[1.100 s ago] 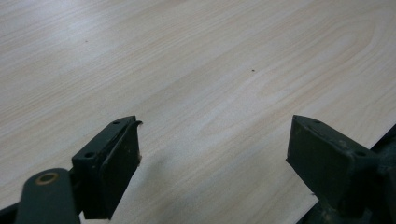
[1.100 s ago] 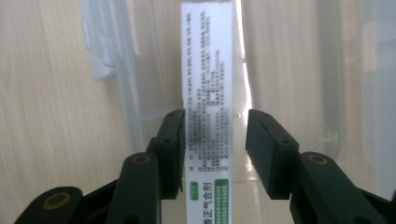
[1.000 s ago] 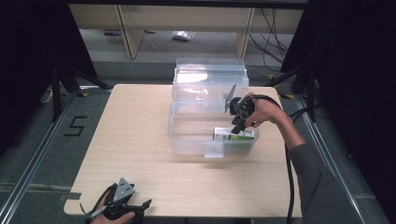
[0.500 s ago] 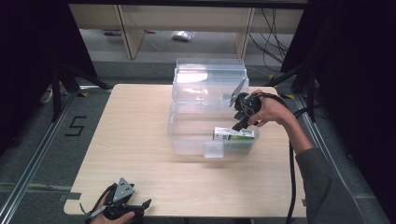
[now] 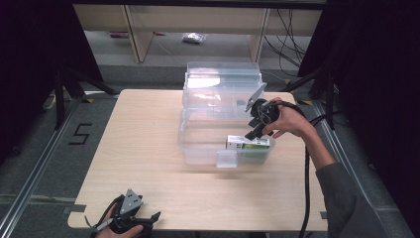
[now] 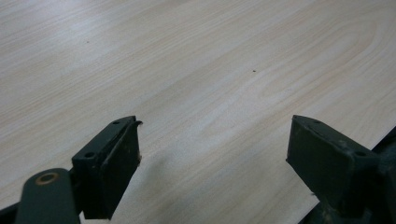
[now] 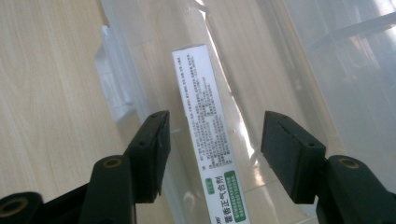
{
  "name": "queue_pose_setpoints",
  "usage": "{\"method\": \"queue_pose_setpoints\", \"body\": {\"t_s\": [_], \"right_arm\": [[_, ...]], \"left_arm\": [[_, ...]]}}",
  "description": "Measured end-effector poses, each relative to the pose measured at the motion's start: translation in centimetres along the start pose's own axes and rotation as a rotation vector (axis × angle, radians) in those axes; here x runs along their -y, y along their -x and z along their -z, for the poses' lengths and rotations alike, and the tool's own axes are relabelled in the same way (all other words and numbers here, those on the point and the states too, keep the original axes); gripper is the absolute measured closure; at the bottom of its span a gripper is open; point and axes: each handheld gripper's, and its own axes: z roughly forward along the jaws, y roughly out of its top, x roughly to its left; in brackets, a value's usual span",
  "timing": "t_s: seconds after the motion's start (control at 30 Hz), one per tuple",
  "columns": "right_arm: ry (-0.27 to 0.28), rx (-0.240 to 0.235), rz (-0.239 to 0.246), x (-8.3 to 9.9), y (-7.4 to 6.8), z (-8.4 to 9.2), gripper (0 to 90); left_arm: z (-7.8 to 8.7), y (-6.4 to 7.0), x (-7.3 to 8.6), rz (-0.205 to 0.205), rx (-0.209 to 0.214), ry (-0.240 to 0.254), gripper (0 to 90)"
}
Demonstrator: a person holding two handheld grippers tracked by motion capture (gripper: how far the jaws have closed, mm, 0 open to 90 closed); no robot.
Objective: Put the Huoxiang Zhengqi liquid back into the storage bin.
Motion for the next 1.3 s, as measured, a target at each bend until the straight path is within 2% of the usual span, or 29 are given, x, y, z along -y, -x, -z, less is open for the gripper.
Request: {"method": "queue_pose_setpoints", "body": {"t_s": [0.07,0.1,0.17,0.2,0.23,0.33,0.43,0.47,0.53,0.57,0.63,0.67,0.7,0.77,0.87,0.9,0.93,0.97,1.0,1.03,1.07,1.1,1.13,1.17,1.23,1.27,1.3], "right_arm": [[-0.001,0.004,-0.015,0.0,-0.1,0.0,42.0],[0.018,0.009,-0.027,0.0,-0.2,-0.1,41.6],[0.022,0.030,-0.085,0.1,-0.4,-0.3,39.5],[0.034,0.036,-0.090,0.2,-0.5,-0.3,39.4],[0.047,0.040,-0.121,0.3,-0.6,-0.3,38.9],[0.072,0.070,-0.170,0.5,-1.0,-0.2,35.7],[0.096,0.075,-0.181,0.7,-1.4,-0.1,35.1],[0.104,0.076,-0.190,0.8,-1.6,-0.1,34.5],[0.109,0.079,-0.204,1.0,-2.0,-0.1,33.9],[0.106,0.096,-0.205,1.1,-2.2,-0.1,33.6],[0.119,0.109,-0.204,1.3,-2.5,-0.3,32.8],[0.125,0.096,-0.215,1.4,-2.7,-0.2,32.6],[0.138,0.112,-0.215,1.6,-2.8,-0.1,32.3],[0.166,0.121,-0.239,1.8,-3.3,0.0,31.3],[0.204,0.138,-0.258,2.3,-3.8,0.2,31.4],[0.199,0.154,-0.287,2.5,-4.2,0.3,31.7],[0.221,0.168,-0.257,2.7,-4.2,0.3,31.6],[0.231,0.164,-0.257,3.0,-4.3,0.3,31.6],[0.240,0.137,-0.273,3.2,-4.5,0.4,31.6],[0.253,0.157,-0.251,3.4,-4.4,0.4,31.5],[0.250,0.160,-0.296,3.5,-4.8,0.4,31.3],[0.263,0.162,-0.277,3.7,-4.8,0.3,31.3],[0.260,0.149,-0.275,3.8,-4.9,0.4,31.3],[0.274,0.151,-0.303,3.9,-5.2,0.2,31.2],[0.289,0.143,-0.302,4.0,-5.5,0.0,30.9],[0.274,0.128,-0.320,4.0,-5.7,0.2,30.8],[0.299,0.149,-0.278,4.2,-5.5,-0.1,30.3]], "left_arm": [[0.1,0.0,0.0,-0.007,-0.003,-0.011,16.5],[0.0,0.0,0.0,-0.004,0.002,-0.005,16.6],[0.0,-0.1,0.0,-0.003,0.002,-0.004,16.5],[0.0,0.0,0.0,0.015,0.002,0.009,16.6],[-0.1,0.0,0.0,0.018,0.000,0.012,16.5],[0.0,0.0,0.0,-0.003,0.006,-0.008,16.5],[-0.1,0.1,0.0,0.016,-0.002,0.011,16.5],[0.0,0.0,0.0,0.001,-0.001,-0.001,16.6],[0.0,-0.1,0.0,-0.001,0.004,-0.006,16.6],[0.0,0.0,0.0,0.012,0.003,0.005,16.5],[-0.1,0.0,0.0,0.014,0.002,0.010,16.5],[-0.1,0.0,0.0,0.005,-0.001,0.003,16.5],[0.0,-0.1,0.0,-0.004,0.005,-0.009,16.5],[-0.1,0.0,0.0,0.014,0.004,0.007,16.5],[0.0,-0.1,0.0,0.002,0.001,-0.004,16.5],[0.1,-0.1,0.0,-0.001,0.000,-0.004,16.5],[0.0,0.0,0.0,0.008,0.001,-0.003,16.5],[-0.1,0.1,0.0,0.025,-0.002,0.014,16.6],[-0.1,0.0,0.0,0.021,-0.005,0.012,16.6],[-0.2,0.0,0.0,0.017,-0.008,0.015,16.6],[0.0,-0.1,0.0,-0.004,0.001,-0.006,16.6],[0.0,-0.1,0.0,-0.002,0.000,-0.004,16.6],[-0.1,0.1,0.0,0.020,-0.002,0.014,16.6],[-0.1,0.0,0.0,0.019,-0.009,0.014,16.6],[-0.1,0.1,0.0,0.022,-0.004,0.016,16.6],[0.0,-0.1,0.0,0.002,0.002,-0.003,16.6],[0.0,0.0,0.0,0.019,-0.002,0.008,16.6]]}}
